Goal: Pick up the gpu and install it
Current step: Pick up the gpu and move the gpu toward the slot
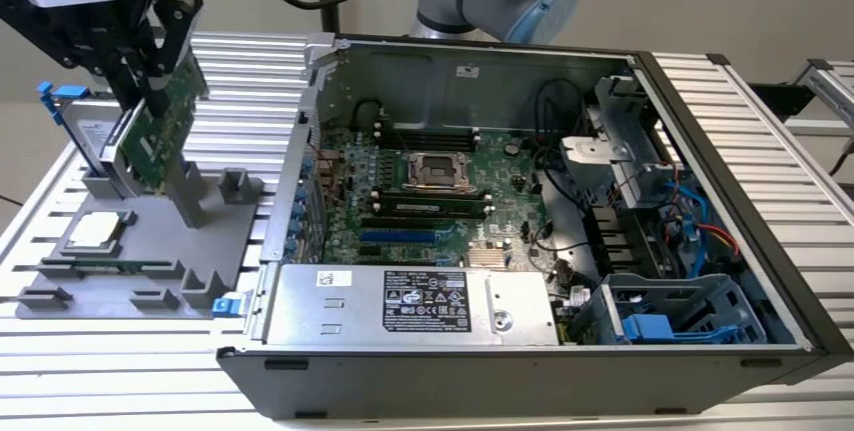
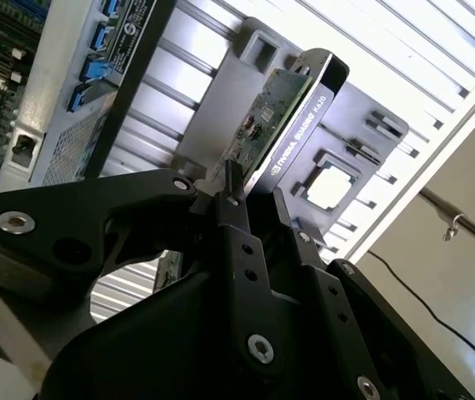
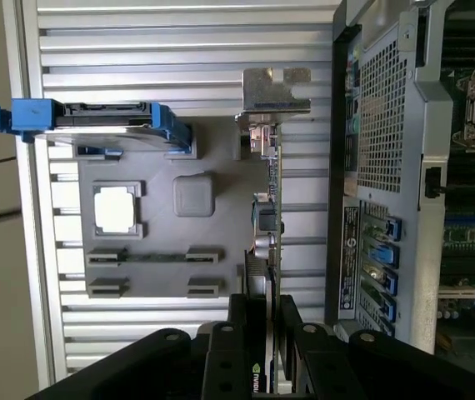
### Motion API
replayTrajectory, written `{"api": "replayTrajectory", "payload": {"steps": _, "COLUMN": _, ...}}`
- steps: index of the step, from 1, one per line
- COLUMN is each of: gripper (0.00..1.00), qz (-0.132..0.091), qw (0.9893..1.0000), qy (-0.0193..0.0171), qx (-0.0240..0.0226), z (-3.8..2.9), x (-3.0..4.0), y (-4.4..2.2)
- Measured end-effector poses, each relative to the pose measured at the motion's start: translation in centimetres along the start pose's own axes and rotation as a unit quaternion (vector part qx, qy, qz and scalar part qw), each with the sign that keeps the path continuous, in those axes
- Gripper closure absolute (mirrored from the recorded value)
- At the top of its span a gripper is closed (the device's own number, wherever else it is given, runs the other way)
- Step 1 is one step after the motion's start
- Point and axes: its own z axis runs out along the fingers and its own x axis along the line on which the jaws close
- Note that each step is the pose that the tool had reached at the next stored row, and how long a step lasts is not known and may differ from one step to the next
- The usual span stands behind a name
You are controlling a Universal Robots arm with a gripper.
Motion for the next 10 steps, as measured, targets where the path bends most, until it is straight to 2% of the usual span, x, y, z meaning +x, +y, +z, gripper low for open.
{"api": "replayTrajectory", "payload": {"steps": 10, "gripper": 1.00, "qz": 0.000, "qw": 1.0000, "qy": 0.0000, "qx": 0.0000, "z": -1.13, "x": -0.01, "y": -0.06}}
